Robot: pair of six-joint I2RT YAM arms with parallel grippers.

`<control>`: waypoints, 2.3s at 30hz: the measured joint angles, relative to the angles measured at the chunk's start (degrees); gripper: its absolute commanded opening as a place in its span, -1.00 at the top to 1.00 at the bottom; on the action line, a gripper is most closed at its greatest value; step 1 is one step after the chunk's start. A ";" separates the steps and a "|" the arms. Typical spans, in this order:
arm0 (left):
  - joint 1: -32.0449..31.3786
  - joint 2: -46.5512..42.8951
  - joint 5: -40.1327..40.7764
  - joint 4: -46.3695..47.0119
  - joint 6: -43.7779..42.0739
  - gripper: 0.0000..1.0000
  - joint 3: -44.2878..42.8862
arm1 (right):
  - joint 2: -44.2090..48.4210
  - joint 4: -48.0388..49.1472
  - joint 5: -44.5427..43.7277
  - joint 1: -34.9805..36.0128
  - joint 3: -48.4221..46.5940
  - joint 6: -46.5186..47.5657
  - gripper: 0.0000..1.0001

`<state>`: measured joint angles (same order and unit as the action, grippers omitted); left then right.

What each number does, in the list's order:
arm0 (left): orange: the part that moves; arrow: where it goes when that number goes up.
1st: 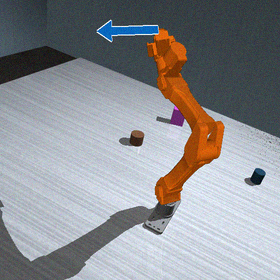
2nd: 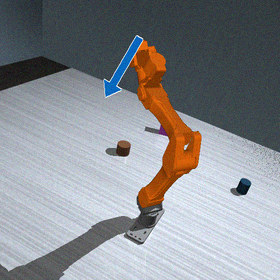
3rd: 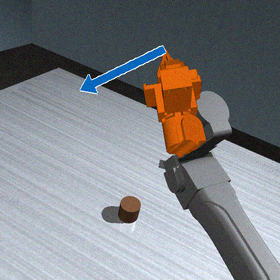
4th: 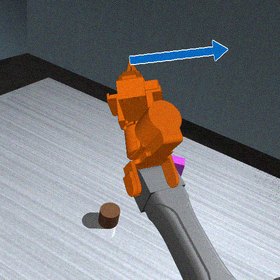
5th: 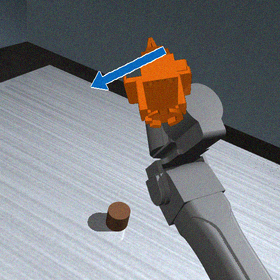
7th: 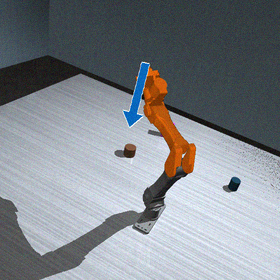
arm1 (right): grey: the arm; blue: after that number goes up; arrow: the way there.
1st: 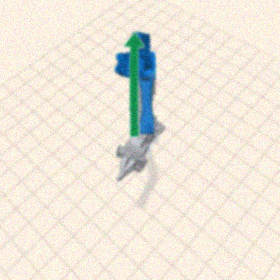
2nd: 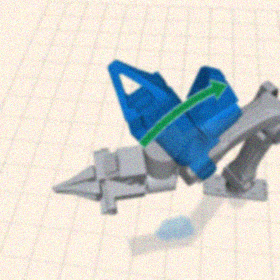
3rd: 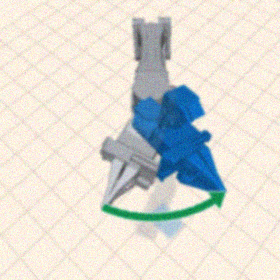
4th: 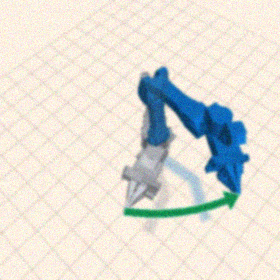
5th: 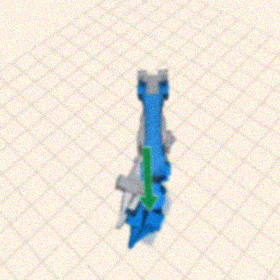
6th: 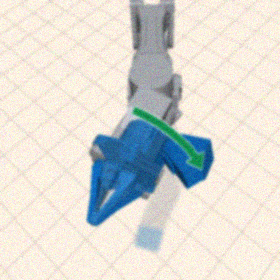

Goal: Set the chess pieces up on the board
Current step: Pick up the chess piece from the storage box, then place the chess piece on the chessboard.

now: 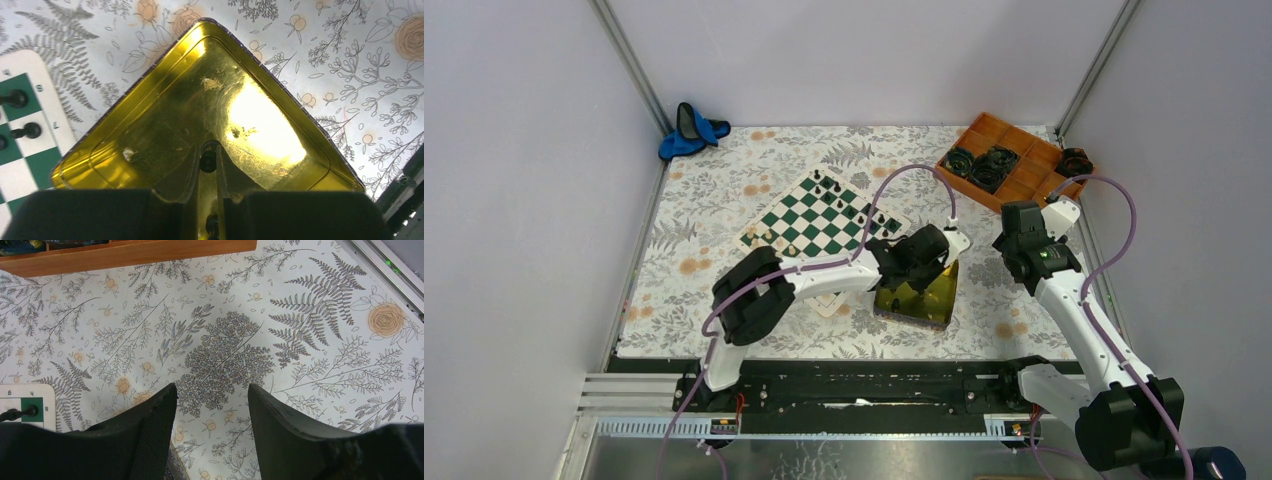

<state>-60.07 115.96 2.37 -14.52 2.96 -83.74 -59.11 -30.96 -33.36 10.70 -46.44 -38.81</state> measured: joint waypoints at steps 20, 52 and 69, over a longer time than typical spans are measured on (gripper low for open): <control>5.86 -7.96 8.11 -7.13 1.68 1.00 -6.27 | -0.09 0.02 0.52 0.00 0.00 0.02 -0.21; 29.62 14.60 8.57 -12.98 7.87 1.00 -29.03 | -2.91 0.20 1.42 0.00 -0.33 1.03 -0.21; 30.32 18.01 8.50 -12.96 8.31 1.00 -29.03 | -3.91 0.85 1.44 0.00 -0.33 1.38 -0.21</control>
<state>-29.76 133.97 10.87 -27.49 11.27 -112.77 -63.02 -30.11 -31.92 10.70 -46.76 -37.43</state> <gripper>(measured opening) 0.189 0.607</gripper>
